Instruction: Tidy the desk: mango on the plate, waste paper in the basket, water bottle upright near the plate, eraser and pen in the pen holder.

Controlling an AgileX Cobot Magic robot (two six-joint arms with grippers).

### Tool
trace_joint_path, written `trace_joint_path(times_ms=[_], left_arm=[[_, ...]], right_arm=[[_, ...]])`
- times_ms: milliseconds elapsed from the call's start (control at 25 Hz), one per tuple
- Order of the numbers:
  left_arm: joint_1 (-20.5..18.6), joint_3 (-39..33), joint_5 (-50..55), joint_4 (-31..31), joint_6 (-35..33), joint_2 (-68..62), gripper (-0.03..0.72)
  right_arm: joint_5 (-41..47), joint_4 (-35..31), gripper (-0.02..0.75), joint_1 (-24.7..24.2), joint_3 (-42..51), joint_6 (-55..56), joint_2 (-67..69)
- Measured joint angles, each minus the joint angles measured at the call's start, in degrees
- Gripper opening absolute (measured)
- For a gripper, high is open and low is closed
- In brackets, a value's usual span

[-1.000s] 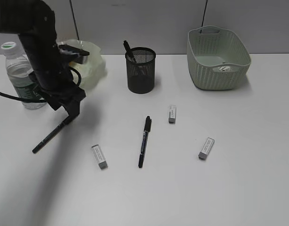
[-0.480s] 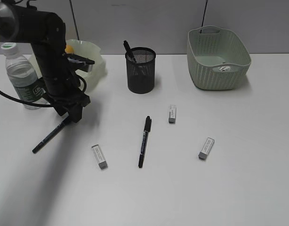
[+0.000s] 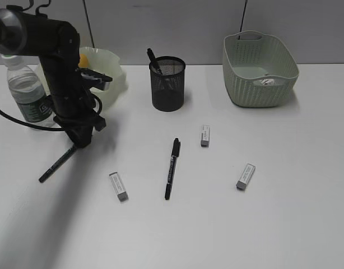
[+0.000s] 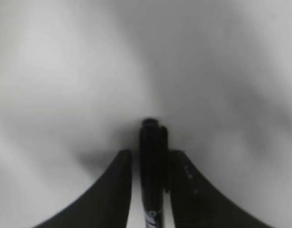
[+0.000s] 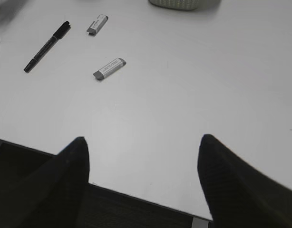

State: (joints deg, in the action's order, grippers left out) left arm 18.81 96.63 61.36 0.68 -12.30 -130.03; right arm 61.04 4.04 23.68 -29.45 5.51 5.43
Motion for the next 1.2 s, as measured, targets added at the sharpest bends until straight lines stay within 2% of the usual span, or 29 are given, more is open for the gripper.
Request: trace_joint_path(times_ms=[80,120,440,640,760,960,1080,1200], left_arm=[[-0.11,0.0,0.04,-0.11,0.0,0.0,0.142],[-0.18,0.06,0.08,-0.11,0.0,0.0,0.129],[-0.18,0.0,2.4,-1.27,0.0,0.9,0.13],[-0.18,0.0,1.05,-2.47,0.0,8.2,0.13],[-0.18,0.61,-4.14,-6.49,0.0,12.81,0.13],[0.21,4.36,-16.31,-19.13,0.0,16.13,0.13],[1.63,5.04,-26.13,-25.65,0.0,16.13,0.13],[3.93,5.04,-36.7,-28.84,0.0,16.06,0.13]], right_arm=[[0.0,0.0,0.564,0.0,0.0,0.0,0.0],[0.0,0.0,0.564,0.0,0.0,0.0,0.0],[0.0,0.0,0.564,0.0,0.0,0.0,0.0],[0.0,0.0,0.564,0.0,0.0,0.0,0.0],[0.0,0.0,0.564,0.0,0.0,0.0,0.0],[0.0,0.0,0.564,0.0,0.0,0.0,0.0],[0.0,0.0,0.564,0.0,0.0,0.0,0.0],[0.0,0.0,0.564,0.0,0.0,0.0,0.0]])
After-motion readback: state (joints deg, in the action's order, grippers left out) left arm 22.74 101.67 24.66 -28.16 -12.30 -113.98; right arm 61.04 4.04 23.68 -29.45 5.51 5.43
